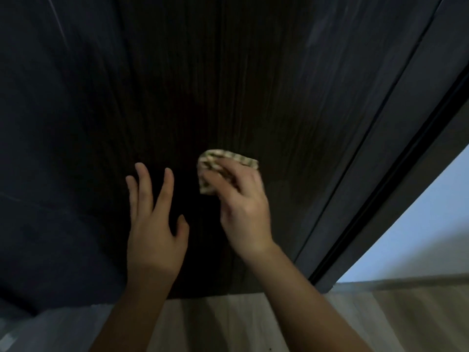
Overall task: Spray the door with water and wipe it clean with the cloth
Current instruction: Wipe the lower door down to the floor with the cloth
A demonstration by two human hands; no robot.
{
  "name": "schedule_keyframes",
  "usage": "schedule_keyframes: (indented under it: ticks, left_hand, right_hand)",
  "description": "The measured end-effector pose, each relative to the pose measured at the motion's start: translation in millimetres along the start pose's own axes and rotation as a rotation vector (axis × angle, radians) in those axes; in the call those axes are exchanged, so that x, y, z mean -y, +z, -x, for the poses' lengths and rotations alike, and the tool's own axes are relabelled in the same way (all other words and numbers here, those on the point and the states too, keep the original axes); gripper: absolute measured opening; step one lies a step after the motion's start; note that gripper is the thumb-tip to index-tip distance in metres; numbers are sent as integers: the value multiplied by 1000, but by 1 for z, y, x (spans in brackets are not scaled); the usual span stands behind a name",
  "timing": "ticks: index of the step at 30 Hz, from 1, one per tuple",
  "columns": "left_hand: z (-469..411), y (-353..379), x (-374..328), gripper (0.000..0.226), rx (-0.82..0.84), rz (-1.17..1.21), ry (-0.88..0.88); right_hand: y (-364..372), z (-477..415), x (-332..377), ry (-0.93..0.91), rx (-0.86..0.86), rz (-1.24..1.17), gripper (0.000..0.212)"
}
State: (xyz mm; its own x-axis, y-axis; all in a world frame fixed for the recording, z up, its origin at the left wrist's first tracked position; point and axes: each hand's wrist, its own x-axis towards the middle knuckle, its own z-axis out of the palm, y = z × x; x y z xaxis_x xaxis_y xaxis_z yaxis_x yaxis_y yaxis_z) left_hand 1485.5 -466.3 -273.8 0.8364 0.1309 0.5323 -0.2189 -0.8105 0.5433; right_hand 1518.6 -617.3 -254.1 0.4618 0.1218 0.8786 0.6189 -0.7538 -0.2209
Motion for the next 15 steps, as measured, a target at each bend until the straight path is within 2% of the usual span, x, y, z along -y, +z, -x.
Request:
schedule_keyframes:
  ticks: [2, 6, 8, 9, 11, 15]
  left_hand:
    - [1, -2, -1, 85, 18, 24, 5]
    - [2, -6, 1, 87, 47, 36, 41]
    - [2, -8, 6, 88, 59, 24, 70]
    - [3, -8, 8, 89, 59, 15, 80]
    - [4, -5, 13, 90, 41, -1, 85]
    - [1, 4, 20, 83, 4, -33, 95]
  right_hand:
    - [-20, 14, -29, 144, -111, 47, 41]
    - [-51, 39, -84, 713, -524, 81, 48]
    - [-45, 43, -83, 825, -591, 67, 44]
    - [-37, 43, -75, 805, -578, 67, 42]
    - [-18, 43, -50, 653, -468, 38, 39]
    - [24, 58, 2, 332, -32, -54, 44]
